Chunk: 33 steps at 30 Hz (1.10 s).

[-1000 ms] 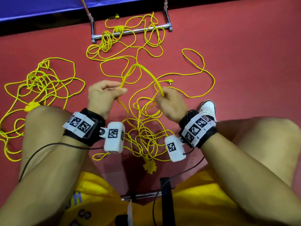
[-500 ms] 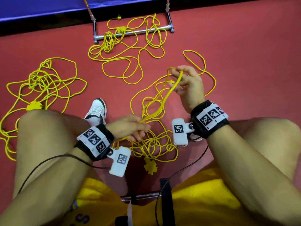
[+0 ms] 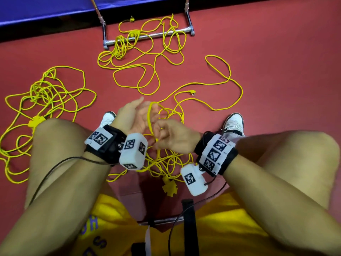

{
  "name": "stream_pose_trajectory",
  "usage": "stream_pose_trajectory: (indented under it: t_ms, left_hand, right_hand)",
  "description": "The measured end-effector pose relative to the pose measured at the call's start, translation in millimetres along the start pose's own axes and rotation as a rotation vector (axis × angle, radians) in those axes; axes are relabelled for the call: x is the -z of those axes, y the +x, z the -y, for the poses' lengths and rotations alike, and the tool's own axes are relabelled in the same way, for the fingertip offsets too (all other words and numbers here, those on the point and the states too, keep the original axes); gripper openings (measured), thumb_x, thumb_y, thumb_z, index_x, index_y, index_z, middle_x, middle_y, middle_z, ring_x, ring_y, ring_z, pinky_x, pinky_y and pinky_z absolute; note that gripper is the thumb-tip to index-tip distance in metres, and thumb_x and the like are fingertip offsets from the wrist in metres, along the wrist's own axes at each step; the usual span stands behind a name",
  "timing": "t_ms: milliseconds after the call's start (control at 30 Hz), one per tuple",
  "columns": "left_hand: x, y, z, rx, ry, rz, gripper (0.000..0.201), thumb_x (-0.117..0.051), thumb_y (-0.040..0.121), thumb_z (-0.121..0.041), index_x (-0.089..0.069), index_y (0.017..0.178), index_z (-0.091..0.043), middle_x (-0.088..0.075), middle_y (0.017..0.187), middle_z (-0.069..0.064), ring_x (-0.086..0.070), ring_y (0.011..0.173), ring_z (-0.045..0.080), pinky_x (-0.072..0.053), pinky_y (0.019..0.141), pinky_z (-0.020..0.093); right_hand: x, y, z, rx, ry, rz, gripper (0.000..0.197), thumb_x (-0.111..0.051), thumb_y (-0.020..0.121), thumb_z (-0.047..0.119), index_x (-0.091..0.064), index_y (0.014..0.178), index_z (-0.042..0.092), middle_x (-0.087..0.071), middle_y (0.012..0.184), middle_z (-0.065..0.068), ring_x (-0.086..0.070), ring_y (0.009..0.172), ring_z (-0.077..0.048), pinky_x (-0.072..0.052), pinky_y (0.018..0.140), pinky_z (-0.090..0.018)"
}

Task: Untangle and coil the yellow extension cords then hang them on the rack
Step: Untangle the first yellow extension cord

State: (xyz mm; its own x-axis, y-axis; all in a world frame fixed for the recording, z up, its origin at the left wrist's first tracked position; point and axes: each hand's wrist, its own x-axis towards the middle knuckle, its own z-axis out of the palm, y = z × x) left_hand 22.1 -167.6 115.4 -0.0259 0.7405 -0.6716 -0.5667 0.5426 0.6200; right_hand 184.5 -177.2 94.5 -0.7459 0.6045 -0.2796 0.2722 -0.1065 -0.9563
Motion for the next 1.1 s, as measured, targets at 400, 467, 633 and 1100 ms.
stream_pose_trajectory:
  t_ms: [400,467,633,1100]
  left_hand:
    - [-10.4,-32.4,9.8,-0.078,0.432,0.441,0.025,-0.059,0.086,-0.013,-0.054,0.111,-0.014,-0.07,0.078,0.006,-0.066,0.06,0.014,-0.051,0.053,0.021]
    - [-10.6,-34.5,14.1,-0.036,0.471,0.474,0.023,-0.059,0.084,-0.012,-0.051,0.105,-0.015,-0.072,0.082,0.006,-0.065,0.059,0.016,-0.052,0.053,0.022]
    - [-9.1,-30.8,23.5,0.034,0.481,0.511,0.026,-0.066,0.084,-0.005,-0.05,0.102,-0.015,-0.073,0.102,0.01,-0.067,0.065,0.017,-0.059,0.067,0.031]
    - [-7.4,-13.1,11.6,0.034,-0.103,0.185,0.041,-0.044,0.073,-0.026,-0.06,0.102,-0.002,-0.072,0.097,0.014,-0.067,0.08,0.031,-0.054,0.064,0.034]
  right_hand:
    - [35.5,9.4,3.4,-0.46,0.763,-0.402,0.058,-0.037,0.096,0.064,-0.055,0.098,0.009,-0.06,0.068,-0.004,-0.063,0.062,-0.018,-0.06,0.071,-0.042]
    - [35.4,13.7,-0.2,-0.457,0.826,-0.446,0.047,-0.049,0.096,0.055,-0.054,0.088,0.009,-0.052,0.062,-0.004,-0.056,0.047,-0.014,-0.052,0.048,-0.026]
    - [42.8,24.5,-15.6,-0.447,0.88,-0.771,0.031,-0.062,0.093,0.008,-0.056,0.119,-0.006,-0.061,0.072,-0.008,-0.06,0.055,-0.016,-0.05,0.046,-0.026]
    - [25.7,4.2,10.6,0.057,0.059,-0.131,0.034,-0.063,0.076,-0.016,-0.071,0.103,0.002,-0.069,0.077,0.009,-0.059,0.063,-0.012,-0.047,0.056,-0.026]
